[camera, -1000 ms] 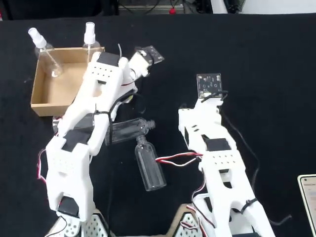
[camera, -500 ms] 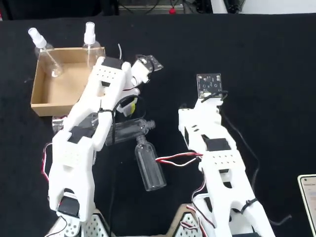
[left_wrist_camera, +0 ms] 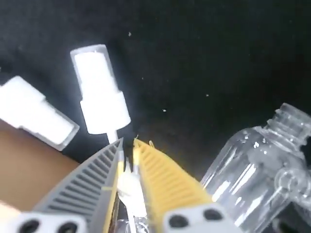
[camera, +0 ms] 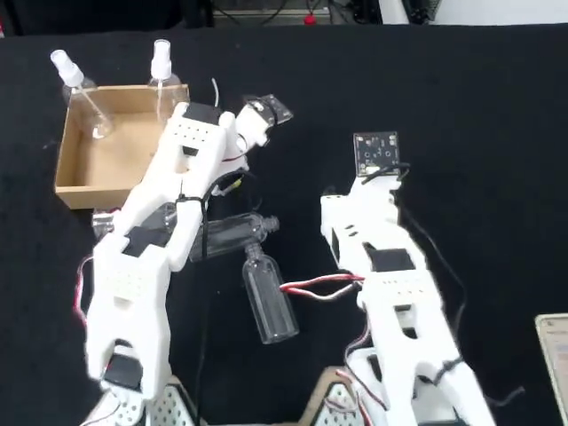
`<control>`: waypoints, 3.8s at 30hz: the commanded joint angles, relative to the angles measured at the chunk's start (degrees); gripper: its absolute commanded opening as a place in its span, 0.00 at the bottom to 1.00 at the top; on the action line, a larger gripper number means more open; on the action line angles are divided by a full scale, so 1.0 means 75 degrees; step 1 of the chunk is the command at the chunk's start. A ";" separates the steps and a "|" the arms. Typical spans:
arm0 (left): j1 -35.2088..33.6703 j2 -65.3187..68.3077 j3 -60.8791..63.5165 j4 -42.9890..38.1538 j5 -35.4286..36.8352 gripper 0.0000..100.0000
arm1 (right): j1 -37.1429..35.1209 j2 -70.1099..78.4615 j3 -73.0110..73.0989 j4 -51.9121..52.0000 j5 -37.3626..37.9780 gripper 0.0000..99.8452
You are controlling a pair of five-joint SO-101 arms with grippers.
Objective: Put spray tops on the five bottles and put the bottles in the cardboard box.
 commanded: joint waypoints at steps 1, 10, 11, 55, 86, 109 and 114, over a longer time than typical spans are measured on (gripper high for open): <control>0.0076 -0.0234 -0.0908 0.0176 0.0340 0.03 | 0.0117 -0.0006 -0.0076 -0.0199 0.0059 0.11; 0.0627 -0.0270 -0.2503 0.2872 0.0316 0.05 | 0.0117 -0.0006 -0.0076 -0.0199 0.0059 0.11; 0.0686 -0.0258 -0.2620 0.3059 0.0352 0.07 | 0.0117 -0.0006 -0.0076 -0.0199 0.0059 0.11; -0.2866 -0.5673 0.4999 0.0727 -0.3024 0.26 | 0.0117 0.0018 -0.0076 -0.0199 0.0059 0.11; -0.3194 -0.5767 0.7015 -0.1887 -0.3739 0.30 | 0.0117 0.0018 -0.0076 -0.0199 0.0059 0.11; -0.3089 -0.5673 0.6183 -0.1770 -0.4243 0.30 | 0.0117 0.0018 -0.0076 -0.0199 0.0059 0.11; -0.3042 -0.5673 0.6312 -0.2239 -0.4232 0.30 | 0.0129 0.0018 -0.0076 -0.0199 0.0059 0.11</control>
